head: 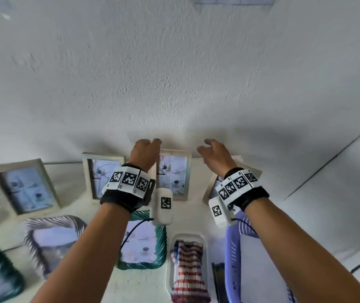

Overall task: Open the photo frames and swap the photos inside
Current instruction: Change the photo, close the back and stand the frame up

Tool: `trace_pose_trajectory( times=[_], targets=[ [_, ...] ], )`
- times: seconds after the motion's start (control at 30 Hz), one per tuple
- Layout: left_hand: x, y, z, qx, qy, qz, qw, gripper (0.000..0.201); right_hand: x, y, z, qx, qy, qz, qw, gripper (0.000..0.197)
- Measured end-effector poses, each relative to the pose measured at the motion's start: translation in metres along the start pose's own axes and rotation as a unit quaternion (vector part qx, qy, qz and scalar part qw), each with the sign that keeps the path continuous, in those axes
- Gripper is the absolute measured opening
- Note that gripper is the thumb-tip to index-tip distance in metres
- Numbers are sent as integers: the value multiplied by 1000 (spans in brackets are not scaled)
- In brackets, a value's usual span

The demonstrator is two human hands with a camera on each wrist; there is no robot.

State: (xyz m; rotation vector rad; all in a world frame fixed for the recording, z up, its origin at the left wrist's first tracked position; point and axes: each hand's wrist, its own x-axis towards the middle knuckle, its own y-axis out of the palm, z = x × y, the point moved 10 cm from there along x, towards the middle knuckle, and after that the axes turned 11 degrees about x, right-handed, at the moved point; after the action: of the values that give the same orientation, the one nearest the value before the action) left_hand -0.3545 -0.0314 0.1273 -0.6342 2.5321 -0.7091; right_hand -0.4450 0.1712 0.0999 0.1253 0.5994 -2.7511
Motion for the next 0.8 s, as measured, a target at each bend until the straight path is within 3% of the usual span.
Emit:
trace_pose_trajectory(
  times=[0.1, 0.3, 0.47, 0.63, 0.7, 0.8],
  targets=[
    [20, 5, 12, 77, -21, 23, 997, 41, 11, 22, -27, -38, 68, 29, 997, 73],
    [37, 22, 22, 163, -24, 65, 984, 22, 27, 58, -59, -20, 89, 76, 993, 44],
    [44, 25, 19, 157, 4, 60, 986, 20, 17, 53, -42, -45, 56, 18, 997, 30],
    [28, 14, 4, 83, 42, 65, 994, 29, 7, 32, -23, -11, 12, -38, 999, 25],
    [17, -3, -7, 66, 78, 35, 994, 45, -3, 18, -7, 14, -19, -61, 998, 34],
    [-11, -32, -32, 14, 172, -13, 985, 38, -27, -12, 25, 59, -64, -117, 989, 40]
  ],
)
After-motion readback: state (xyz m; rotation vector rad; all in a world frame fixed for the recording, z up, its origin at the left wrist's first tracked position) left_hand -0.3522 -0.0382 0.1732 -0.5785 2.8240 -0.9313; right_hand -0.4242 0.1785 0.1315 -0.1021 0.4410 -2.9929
